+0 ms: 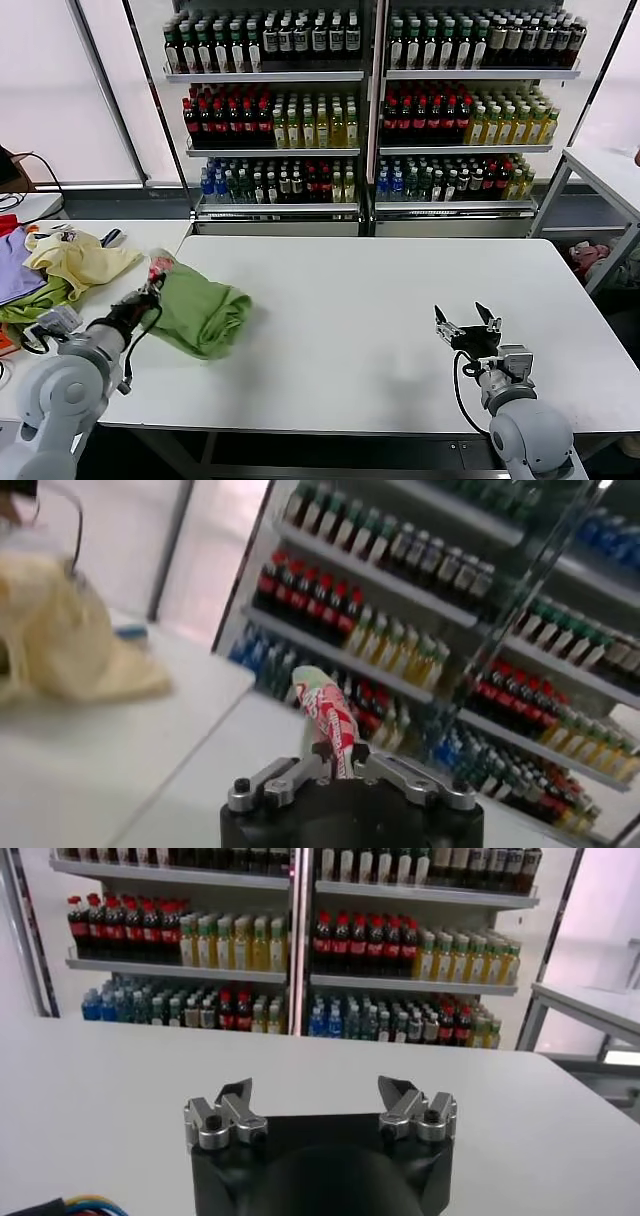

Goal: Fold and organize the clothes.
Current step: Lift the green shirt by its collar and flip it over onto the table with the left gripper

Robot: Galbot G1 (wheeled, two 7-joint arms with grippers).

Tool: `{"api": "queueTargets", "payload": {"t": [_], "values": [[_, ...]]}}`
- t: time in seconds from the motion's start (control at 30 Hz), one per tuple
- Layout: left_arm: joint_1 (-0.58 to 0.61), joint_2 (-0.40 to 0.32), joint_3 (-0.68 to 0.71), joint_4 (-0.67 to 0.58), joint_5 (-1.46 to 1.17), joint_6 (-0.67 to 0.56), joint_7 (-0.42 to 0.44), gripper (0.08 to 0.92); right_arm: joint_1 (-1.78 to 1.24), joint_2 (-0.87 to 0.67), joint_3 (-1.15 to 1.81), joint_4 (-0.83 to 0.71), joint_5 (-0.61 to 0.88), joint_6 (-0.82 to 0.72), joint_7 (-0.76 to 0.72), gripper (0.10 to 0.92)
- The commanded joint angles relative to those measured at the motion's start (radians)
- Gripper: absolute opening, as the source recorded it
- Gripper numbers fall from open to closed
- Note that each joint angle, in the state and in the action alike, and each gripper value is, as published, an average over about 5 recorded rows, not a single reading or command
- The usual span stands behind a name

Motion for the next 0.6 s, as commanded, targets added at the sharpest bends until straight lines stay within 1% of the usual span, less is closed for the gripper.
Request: {"api": "queueTargets", "payload": {"t": [0.03, 0.1, 0.27, 0.47, 0.6], "values": [[-0.045, 0.013, 0.217, -0.114, 0.372, -0.018, 0.028, 0.147, -0.009, 0.003, 0.004, 0.016, 0.0, -0.001, 0.0, 0.823], [-0.062, -0.026, 0.324, -0.088, 0.489, -0.028, 0.041, 0.147, -0.015, 0.003, 0.009, 0.022, 0.0, 0.0, 0.0, 0.823], [-0.097, -0.114, 0.571, 0.053, 0.77, -0.054, 0.087, 0.147, -0.031, 0.005, 0.023, 0.031, 0.0, 0.004, -0.002, 0.823], [-0.182, -0.236, 0.732, 0.106, 0.843, -0.029, 0.079, 0.147, -0.045, 0.005, 0.036, 0.042, 0.001, 0.007, -0.004, 0.823], [-0.249, -0.301, 0.813, 0.208, 0.869, -0.024, 0.077, 0.147, -0.044, 0.005, 0.037, 0.041, 0.003, 0.011, -0.005, 0.823]]}}
